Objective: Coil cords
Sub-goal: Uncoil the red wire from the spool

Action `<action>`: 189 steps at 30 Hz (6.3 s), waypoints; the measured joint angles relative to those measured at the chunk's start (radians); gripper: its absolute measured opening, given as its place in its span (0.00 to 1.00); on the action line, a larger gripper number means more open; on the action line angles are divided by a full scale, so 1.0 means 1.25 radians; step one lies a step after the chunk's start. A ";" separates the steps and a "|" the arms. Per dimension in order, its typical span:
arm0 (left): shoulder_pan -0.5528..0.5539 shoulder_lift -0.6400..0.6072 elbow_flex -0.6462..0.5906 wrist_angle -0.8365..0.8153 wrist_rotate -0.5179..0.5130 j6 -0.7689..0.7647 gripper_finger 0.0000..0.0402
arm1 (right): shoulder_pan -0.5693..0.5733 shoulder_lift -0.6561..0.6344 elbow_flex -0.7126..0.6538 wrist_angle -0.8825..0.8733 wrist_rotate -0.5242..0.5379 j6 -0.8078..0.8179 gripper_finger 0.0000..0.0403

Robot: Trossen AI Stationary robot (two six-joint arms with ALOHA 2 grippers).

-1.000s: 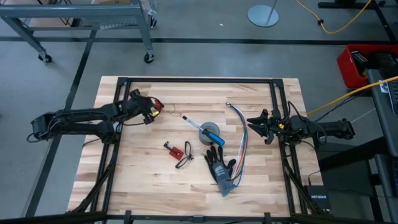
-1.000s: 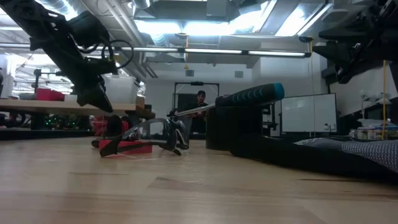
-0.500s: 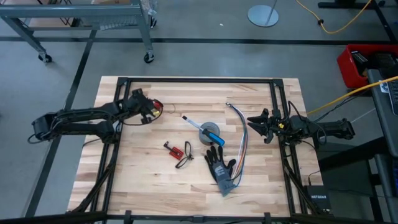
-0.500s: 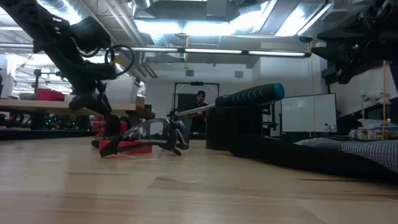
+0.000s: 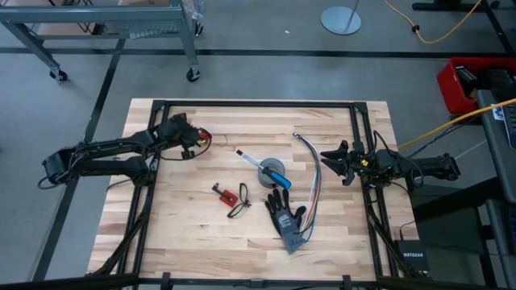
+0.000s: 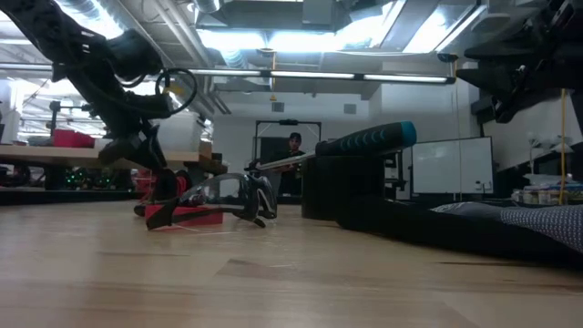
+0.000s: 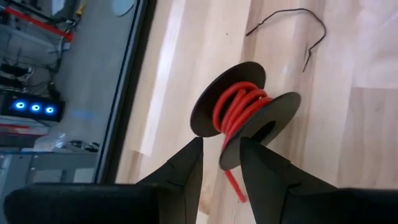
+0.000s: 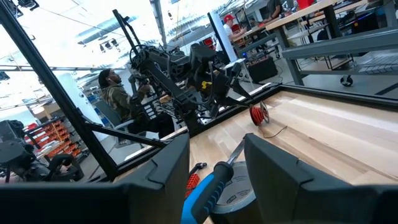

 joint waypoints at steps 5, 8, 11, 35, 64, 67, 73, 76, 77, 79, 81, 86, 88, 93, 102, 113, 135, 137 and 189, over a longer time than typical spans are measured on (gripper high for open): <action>0.025 0.027 0.000 0.002 0.048 0.002 0.25 | 0.000 0.000 0.000 0.000 0.000 0.000 0.39; 0.035 0.062 0.000 0.010 0.068 0.002 0.25 | 0.000 0.000 0.000 0.000 0.000 0.000 0.39; 0.038 0.100 0.000 0.022 0.071 0.002 0.25 | 0.000 0.000 0.000 0.000 0.000 0.000 0.39; -0.032 0.106 0.000 0.102 -0.002 -0.137 0.13 | 0.000 0.000 0.000 -0.001 0.000 0.000 0.39; -0.032 0.107 0.000 0.142 0.027 -0.292 0.02 | 0.000 0.000 0.000 0.007 0.000 0.000 0.39; -0.032 0.107 0.000 0.214 0.093 -0.354 0.01 | 0.000 0.000 0.000 0.015 0.000 0.000 0.39; -0.032 0.107 0.000 0.414 0.218 -0.533 0.00 | 0.000 0.000 0.000 0.023 0.000 0.000 0.39; -0.042 0.107 0.000 0.511 0.235 -0.634 0.00 | 0.000 0.000 0.000 0.024 0.000 0.000 0.39; -0.050 0.107 0.000 0.542 0.239 -0.668 0.00 | 0.000 0.000 0.000 0.028 0.000 0.000 0.39; -0.066 0.107 0.000 0.606 0.254 -0.733 0.00 | 0.000 0.003 -0.001 0.057 0.000 0.000 0.39; -0.089 0.107 0.000 0.667 0.268 -0.790 0.00 | 0.000 0.023 0.000 0.102 0.000 -0.002 0.39; -0.169 0.107 0.003 0.758 0.272 -0.874 0.00 | 0.000 0.114 0.000 0.224 0.000 -0.048 0.39; -0.202 0.107 0.019 0.758 0.264 -0.879 0.00 | 0.000 0.168 -0.001 0.278 0.000 -0.062 0.39; -0.267 0.132 0.085 0.760 0.228 -0.804 0.00 | 0.000 0.329 0.015 0.406 -0.006 -0.063 0.39; -0.319 0.277 0.235 0.767 0.226 -0.681 0.00 | 0.000 0.627 0.146 0.543 -0.036 -0.063 0.39; -0.338 0.327 0.297 0.825 0.233 -0.707 0.00 | 0.000 0.863 0.288 0.542 -0.029 -0.066 0.39; -0.405 0.331 0.298 0.898 0.234 -0.652 0.00 | 0.000 1.085 0.515 0.551 -0.044 -0.151 0.39; -0.410 0.331 0.298 0.900 0.234 -0.644 0.00 | 0.000 1.085 0.515 0.557 -0.044 -0.151 0.39; -0.471 0.431 0.345 1.013 0.250 -0.634 0.00 | 0.000 1.083 0.515 0.515 -0.060 -0.150 0.02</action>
